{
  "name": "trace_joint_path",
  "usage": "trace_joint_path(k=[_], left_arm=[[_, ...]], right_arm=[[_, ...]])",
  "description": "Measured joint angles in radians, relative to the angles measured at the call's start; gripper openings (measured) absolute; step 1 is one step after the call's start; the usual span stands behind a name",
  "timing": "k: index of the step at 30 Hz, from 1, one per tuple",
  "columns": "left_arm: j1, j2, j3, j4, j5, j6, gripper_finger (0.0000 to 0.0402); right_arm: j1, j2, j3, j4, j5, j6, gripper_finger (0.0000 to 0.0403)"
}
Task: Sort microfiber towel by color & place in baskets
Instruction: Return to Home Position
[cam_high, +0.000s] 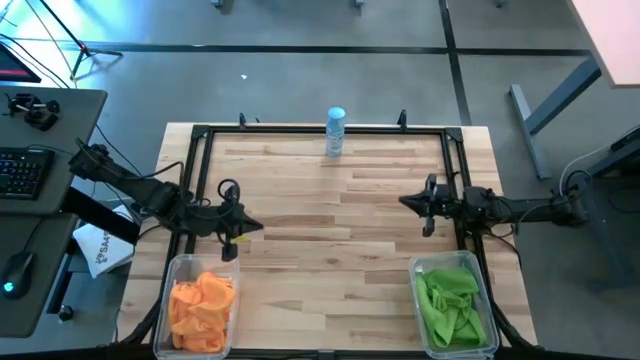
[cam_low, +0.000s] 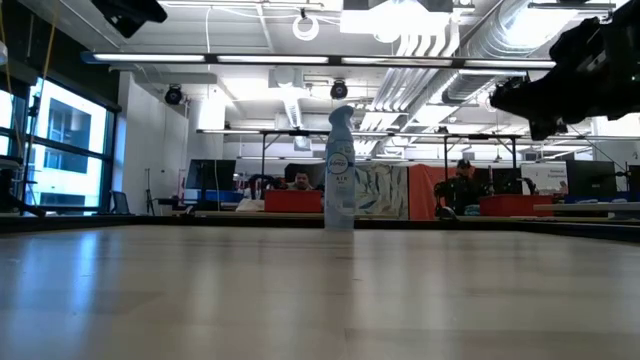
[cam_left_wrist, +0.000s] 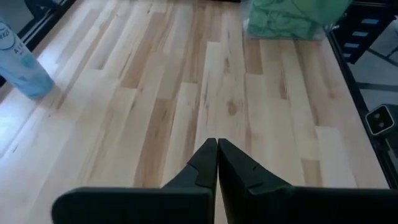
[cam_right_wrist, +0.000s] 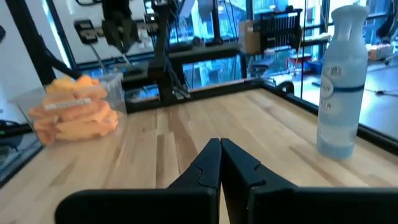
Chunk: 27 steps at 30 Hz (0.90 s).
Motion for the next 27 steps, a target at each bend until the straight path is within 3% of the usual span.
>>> trace_joint_path(k=[8, 15, 22, 27], left_arm=[[0.020, 0.000, 0.000, 0.001, 0.002, 0.031, 0.0000], [0.084, -0.010, -0.021, 0.068, 0.020, 0.160, 0.0000], [0.216, -0.105, -0.228, 0.379, 0.131, 0.304, 0.0000], [0.333, -0.219, -0.373, 0.502, 0.232, 0.340, 0.0000]], right_arm=[[0.000, -0.152, 0.000, -0.070, -0.012, -0.055, 0.0000], [0.000, -0.123, 0.000, -0.071, -0.020, -0.076, 0.0000], [0.000, -0.117, 0.000, -0.071, -0.014, -0.061, 0.0000], [0.000, -0.117, 0.000, -0.071, -0.011, -0.061, 0.0000]])
